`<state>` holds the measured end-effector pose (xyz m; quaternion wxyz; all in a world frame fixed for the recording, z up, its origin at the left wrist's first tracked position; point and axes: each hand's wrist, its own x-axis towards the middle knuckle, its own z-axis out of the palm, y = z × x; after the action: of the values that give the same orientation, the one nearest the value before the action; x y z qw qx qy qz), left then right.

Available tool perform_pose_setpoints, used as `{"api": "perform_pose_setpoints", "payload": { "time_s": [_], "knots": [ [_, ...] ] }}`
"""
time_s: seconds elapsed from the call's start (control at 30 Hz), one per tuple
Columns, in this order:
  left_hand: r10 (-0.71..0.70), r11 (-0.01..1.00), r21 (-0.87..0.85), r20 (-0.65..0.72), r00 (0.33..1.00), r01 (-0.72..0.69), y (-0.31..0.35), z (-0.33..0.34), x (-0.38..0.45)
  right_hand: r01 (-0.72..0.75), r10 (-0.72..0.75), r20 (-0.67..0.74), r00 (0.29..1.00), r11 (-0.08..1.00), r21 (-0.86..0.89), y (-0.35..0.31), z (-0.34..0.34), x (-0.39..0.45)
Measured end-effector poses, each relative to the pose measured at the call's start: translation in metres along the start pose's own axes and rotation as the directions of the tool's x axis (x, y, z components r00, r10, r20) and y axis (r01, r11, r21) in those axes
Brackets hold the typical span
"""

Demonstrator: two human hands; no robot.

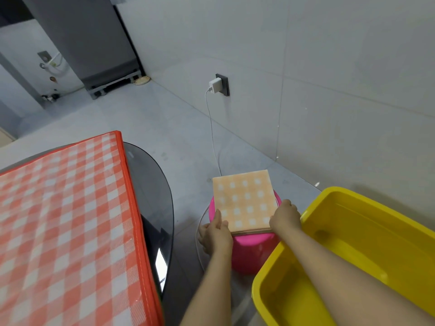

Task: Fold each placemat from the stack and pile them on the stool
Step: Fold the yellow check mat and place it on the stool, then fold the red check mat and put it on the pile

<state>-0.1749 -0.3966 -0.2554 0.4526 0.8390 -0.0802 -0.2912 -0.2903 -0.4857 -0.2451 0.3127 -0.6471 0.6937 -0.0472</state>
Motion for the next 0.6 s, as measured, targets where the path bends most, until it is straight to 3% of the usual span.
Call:
{"api": "perform_pose_setpoints", "payload": {
  "time_s": [0.13, 0.2, 0.4, 0.6],
  "knots": [
    [0.063, 0.986, 0.156, 0.026, 0.998, -0.066, 0.019, -0.003, -0.018, -0.087, 0.087, -0.006, 0.996, 0.994, 0.071, -0.004, -0.007, -0.013],
    [0.105, 0.983, 0.147, 0.028, 0.994, -0.108, 0.033, -0.003, -0.036, -0.091, 0.102, -0.08, 0.992, 0.988, 0.126, -0.01, -0.016, -0.023],
    [0.301, 0.932, -0.232, 0.071, 0.951, -0.278, 0.088, -0.026, -0.092, 0.223, -0.099, -0.28, 0.955, 0.863, 0.453, -0.05, -0.055, -0.069],
    [0.43, 0.808, -0.454, 0.02, 0.902, -0.376, 0.133, -0.114, -0.13, 0.494, -0.326, -0.381, 0.865, 0.684, 0.537, -0.091, -0.091, -0.147]
  ]
}}
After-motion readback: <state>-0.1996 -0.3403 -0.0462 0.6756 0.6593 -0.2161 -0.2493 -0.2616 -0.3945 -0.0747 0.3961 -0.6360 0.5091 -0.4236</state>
